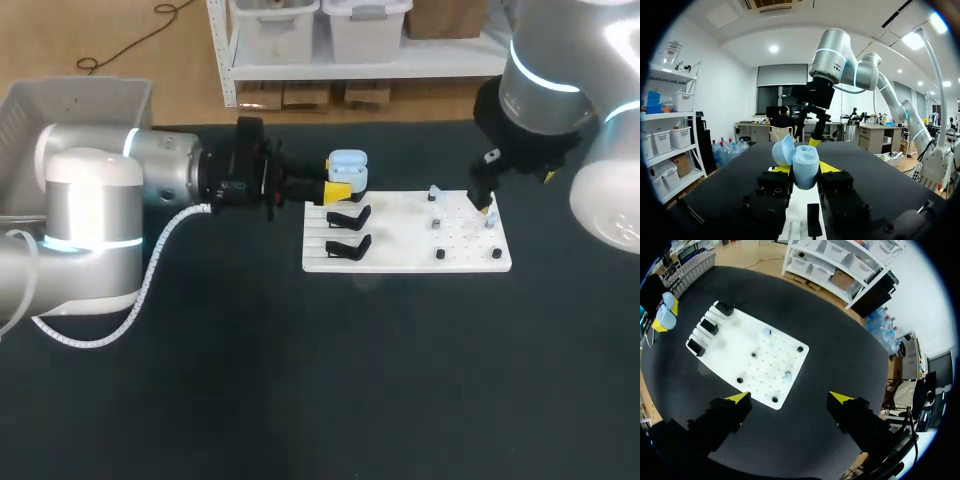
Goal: Pick up each earbud case from the left stands, insert the matching earbuds, close the lid, and place the case in the box.
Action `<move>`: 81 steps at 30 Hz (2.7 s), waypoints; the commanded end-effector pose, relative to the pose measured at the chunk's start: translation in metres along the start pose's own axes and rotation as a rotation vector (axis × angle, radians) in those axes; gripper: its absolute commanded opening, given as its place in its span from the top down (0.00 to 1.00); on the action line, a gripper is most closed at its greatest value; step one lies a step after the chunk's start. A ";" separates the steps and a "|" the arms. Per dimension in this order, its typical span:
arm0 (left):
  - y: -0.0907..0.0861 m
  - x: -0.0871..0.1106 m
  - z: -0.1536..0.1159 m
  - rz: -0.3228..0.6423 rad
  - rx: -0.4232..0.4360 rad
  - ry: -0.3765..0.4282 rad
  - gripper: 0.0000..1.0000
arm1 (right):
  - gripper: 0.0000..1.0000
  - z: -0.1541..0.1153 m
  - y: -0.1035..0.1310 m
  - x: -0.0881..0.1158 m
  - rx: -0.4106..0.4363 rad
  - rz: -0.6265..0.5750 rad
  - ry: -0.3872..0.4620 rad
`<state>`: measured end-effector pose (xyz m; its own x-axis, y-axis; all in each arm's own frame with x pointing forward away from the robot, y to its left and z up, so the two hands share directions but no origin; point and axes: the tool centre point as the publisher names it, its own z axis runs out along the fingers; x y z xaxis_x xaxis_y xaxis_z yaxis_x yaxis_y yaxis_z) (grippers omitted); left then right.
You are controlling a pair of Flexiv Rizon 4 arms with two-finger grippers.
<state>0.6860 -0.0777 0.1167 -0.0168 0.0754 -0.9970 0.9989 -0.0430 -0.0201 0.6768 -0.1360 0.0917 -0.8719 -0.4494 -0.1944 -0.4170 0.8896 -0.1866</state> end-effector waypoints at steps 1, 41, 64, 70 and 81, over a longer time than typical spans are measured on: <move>0.000 0.001 0.001 0.001 -0.002 -0.001 1.00 | 0.00 0.012 0.006 -0.006 -0.003 -0.008 0.083; 0.000 0.001 0.001 0.001 -0.002 -0.001 1.00 | 0.58 0.071 0.003 -0.010 0.043 0.285 0.157; 0.000 0.001 0.001 0.001 -0.002 -0.001 1.00 | 0.74 0.083 0.004 -0.011 0.068 0.283 0.143; 0.000 0.001 0.001 0.001 -0.002 -0.001 1.00 | 0.76 0.086 0.003 -0.011 0.069 0.284 0.148; 0.000 0.001 0.001 0.001 -0.002 -0.001 1.00 | 1.00 0.088 0.003 -0.011 0.067 0.283 0.156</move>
<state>0.6862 -0.0778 0.1167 -0.0171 0.0758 -0.9970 0.9989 -0.0429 -0.0204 0.7071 -0.1357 0.0102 -0.9817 -0.1631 -0.0984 -0.1397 0.9678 -0.2096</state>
